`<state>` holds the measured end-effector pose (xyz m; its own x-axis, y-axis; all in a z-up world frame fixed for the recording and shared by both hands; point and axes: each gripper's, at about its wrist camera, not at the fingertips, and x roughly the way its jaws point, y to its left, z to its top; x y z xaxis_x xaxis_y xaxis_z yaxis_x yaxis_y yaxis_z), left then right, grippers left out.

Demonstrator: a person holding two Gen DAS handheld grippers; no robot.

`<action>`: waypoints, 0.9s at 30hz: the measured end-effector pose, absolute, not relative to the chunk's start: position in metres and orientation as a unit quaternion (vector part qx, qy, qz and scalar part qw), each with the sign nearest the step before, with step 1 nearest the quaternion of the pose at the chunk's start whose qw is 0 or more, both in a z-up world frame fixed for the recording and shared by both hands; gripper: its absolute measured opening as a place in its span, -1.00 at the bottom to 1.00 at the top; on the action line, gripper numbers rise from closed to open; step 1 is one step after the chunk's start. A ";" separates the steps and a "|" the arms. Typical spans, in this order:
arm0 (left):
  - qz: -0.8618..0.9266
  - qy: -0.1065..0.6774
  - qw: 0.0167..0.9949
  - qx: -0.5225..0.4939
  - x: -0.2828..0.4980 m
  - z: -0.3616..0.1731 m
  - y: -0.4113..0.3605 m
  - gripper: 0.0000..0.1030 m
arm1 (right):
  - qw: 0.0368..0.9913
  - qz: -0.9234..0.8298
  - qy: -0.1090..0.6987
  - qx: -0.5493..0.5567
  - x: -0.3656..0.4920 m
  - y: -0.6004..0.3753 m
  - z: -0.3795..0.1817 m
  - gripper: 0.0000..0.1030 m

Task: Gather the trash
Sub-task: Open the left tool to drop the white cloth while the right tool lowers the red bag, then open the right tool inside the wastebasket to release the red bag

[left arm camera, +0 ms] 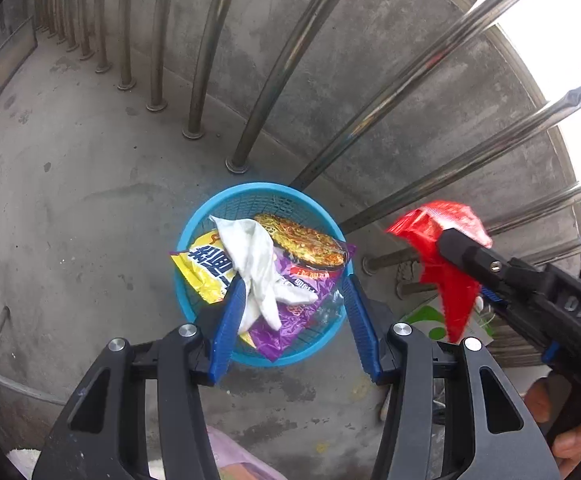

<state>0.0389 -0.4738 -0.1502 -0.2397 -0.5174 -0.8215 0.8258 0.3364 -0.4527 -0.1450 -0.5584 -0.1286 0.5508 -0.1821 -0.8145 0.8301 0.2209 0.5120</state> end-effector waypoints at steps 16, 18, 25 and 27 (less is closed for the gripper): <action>-0.521 0.482 0.701 0.069 0.108 -0.055 -0.293 -0.06 | 0.593 -0.308 0.585 0.460 -0.045 -0.566 -0.351 -0.55; -0.500 0.480 0.718 0.064 0.113 -0.056 -0.262 -0.06 | 0.589 -0.315 0.599 0.441 -0.038 -0.566 -0.361 -0.56; -0.442 0.488 0.751 0.054 0.109 -0.067 -0.191 -0.06 | 0.574 -0.321 0.648 0.384 -0.010 -0.564 -0.382 -0.55; -0.432 0.489 0.756 0.046 0.108 -0.068 -0.176 -0.06 | 0.573 -0.322 0.648 0.386 -0.007 -0.565 -0.385 -0.55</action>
